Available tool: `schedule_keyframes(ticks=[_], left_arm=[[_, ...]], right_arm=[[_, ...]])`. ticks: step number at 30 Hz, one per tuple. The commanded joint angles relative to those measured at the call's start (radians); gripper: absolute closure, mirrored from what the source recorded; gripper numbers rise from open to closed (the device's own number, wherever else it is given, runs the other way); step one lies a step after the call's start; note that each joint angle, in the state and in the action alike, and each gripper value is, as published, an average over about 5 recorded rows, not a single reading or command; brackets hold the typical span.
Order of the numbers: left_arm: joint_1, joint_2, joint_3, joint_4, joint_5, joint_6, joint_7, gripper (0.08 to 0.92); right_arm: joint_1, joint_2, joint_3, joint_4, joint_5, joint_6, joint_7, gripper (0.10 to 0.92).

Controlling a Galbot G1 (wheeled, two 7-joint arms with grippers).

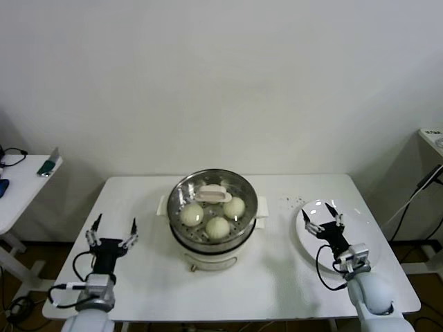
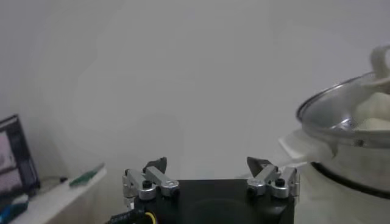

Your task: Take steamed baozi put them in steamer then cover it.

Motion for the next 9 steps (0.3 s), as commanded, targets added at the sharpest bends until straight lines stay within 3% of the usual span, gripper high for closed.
schedule_keyframes(ticks=[1, 9], left_arm=[[0.020, -0.053, -0.114, 0.124, -0.226, -0.241, -0.019, 0.177], [0.026, -0.053, -0.118, 0.110, -0.233, -0.242, 0.016, 0.177]], right_arm=[[-0.071, 0.002, 0.026, 0.065, 0.042, 0.029, -0.031, 0.203], [-0.090, 0.017, 0.034, 0.082, 0.039, 0.026, -0.033, 0.203]])
